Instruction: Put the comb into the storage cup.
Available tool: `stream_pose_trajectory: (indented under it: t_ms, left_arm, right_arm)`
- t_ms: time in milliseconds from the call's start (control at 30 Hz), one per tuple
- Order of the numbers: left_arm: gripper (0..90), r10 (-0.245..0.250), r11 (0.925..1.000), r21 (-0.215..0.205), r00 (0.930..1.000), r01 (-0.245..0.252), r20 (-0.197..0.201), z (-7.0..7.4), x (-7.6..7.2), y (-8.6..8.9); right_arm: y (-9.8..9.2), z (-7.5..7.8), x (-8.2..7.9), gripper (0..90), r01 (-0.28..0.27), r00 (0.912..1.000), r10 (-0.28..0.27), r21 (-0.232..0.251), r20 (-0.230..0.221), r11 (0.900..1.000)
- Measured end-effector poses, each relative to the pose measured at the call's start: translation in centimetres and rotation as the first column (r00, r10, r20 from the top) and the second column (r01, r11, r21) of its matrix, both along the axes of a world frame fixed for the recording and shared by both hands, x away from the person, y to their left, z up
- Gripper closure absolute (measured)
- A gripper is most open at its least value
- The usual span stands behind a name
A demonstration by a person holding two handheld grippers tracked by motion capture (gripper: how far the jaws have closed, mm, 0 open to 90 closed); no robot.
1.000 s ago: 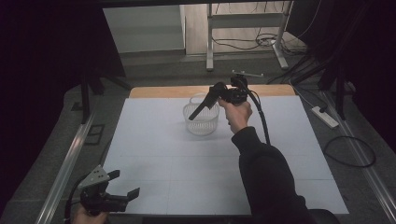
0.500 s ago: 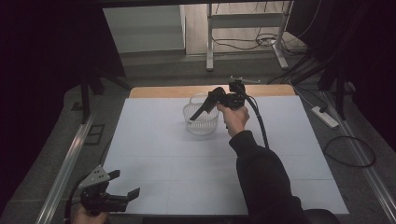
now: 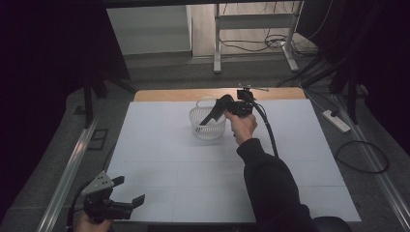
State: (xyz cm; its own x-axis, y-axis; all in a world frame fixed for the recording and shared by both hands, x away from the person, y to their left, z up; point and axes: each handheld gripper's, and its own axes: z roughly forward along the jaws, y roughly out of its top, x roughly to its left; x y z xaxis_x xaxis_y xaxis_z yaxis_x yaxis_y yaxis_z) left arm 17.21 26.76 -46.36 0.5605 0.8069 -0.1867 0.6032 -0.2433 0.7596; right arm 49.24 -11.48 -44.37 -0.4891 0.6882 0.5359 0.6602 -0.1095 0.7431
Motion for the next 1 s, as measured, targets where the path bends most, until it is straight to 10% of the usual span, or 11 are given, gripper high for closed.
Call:
stream_pose_trajectory:
  t_ms: [467,1000]
  left_arm:
    - [0.0,0.001,1.0000,0.001,1.0000,-0.001,-0.002,0.0,0.0,0.0]
    - [0.0,0.001,1.0000,0.001,1.0000,-0.001,-0.002,0.0,0.0,0.0]
  right_arm:
    - [-0.4,-0.5,0.2,71.3,0.028,0.9991,-0.023,-0.165,0.036,0.986]
    - [-0.5,-1.1,0.3,58.5,0.039,0.9990,-0.033,-0.225,0.030,0.974]
